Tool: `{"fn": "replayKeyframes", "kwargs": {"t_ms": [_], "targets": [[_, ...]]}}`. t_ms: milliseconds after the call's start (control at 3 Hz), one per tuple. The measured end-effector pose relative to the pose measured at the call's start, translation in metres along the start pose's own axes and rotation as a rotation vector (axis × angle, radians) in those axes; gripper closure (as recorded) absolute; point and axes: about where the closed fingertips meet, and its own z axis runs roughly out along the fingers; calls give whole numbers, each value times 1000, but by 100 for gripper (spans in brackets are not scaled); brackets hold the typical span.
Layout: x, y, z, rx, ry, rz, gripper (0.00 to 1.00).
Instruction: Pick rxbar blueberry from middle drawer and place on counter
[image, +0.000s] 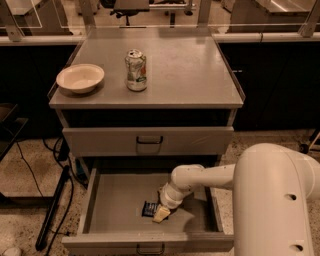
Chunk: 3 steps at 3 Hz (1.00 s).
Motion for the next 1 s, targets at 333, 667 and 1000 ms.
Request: {"fn": "replayKeyframes", "kwargs": {"t_ms": [333, 667, 1000], "targets": [[0, 0, 0, 0, 0, 0, 72], [0, 0, 0, 0, 0, 0, 100], [0, 0, 0, 0, 0, 0, 100]]}}
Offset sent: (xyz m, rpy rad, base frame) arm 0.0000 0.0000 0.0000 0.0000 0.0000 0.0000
